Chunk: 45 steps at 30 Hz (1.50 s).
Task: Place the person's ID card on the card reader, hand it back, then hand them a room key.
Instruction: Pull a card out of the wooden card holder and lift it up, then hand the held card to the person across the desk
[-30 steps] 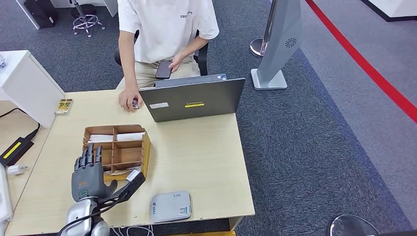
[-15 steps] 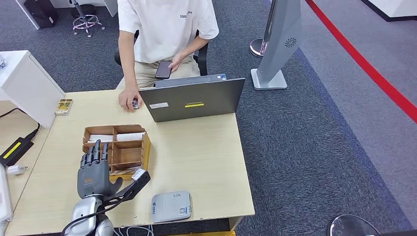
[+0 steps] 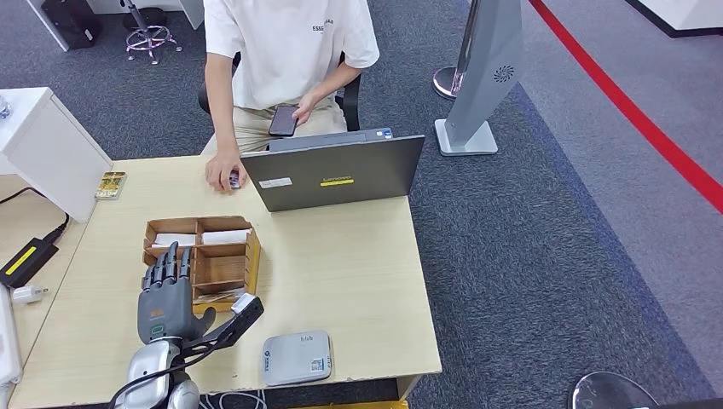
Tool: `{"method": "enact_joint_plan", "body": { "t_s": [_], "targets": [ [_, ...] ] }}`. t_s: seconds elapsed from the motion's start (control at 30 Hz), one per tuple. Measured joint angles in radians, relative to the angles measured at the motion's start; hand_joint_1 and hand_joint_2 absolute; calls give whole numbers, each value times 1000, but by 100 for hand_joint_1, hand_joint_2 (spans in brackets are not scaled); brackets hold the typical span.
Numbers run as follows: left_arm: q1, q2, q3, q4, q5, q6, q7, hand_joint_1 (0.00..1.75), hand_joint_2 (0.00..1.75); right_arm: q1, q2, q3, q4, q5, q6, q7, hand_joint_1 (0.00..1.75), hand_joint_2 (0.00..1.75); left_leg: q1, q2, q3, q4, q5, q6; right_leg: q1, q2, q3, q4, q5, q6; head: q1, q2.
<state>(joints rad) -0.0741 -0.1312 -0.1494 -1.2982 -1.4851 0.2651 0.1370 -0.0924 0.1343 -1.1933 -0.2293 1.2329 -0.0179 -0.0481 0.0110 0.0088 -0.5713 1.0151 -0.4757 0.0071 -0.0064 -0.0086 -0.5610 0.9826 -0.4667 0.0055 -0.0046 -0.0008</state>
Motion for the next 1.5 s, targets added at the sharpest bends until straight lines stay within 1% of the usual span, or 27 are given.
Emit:
{"method": "enact_joint_plan", "body": {
  "t_s": [0.03,0.07,0.17,0.2,0.53,1.13,1.23,1.37,1.5],
  "targets": [
    [0,0,0,0,0,0,0,0,175,0,0,0,0,0,0,0,0,175,0,0,0,0,0,0,0,0,0,0,0,0,0,0],
    [0,0,0,0,0,0,0,14,175,0,0,0,0,0,0,0,0,175,0,0,0,0,0,0,0,0,0,0,0,0,0,0],
    [0,0,0,0,0,-2,-2,145,175,0,0,0,0,0,0,0,0,175,0,0,0,0,0,0,0,0,0,0,0,0,0,0],
    [0,0,0,0,0,-4,-5,175,175,0,0,0,0,0,0,0,0,175,0,0,0,0,0,0,0,0,0,0,0,0,0,0],
    [3,-4,2,0,0,-13,-73,175,175,0,0,0,-1,5,4,1,0,175,0,0,0,0,0,0,0,0,0,0,0,0,0,0],
    [9,-25,38,-2,0,-26,-126,175,175,0,0,0,-3,13,0,7,0,175,0,0,0,0,0,0,0,0,0,0,0,0,0,0],
    [15,-34,43,-22,0,-21,-138,175,175,1,0,0,-3,14,-3,9,0,175,0,0,0,0,0,0,0,0,0,0,0,0,0,0],
    [17,-47,43,-85,0,-49,-143,175,175,0,0,0,-3,15,0,9,0,175,0,0,0,0,0,0,0,0,0,0,0,0,0,0],
    [17,-53,43,-121,0,-58,-140,175,175,0,0,0,-3,15,0,9,0,175,0,0,0,0,0,0,0,0,0,0,0,0,0,0]
  ]
}}
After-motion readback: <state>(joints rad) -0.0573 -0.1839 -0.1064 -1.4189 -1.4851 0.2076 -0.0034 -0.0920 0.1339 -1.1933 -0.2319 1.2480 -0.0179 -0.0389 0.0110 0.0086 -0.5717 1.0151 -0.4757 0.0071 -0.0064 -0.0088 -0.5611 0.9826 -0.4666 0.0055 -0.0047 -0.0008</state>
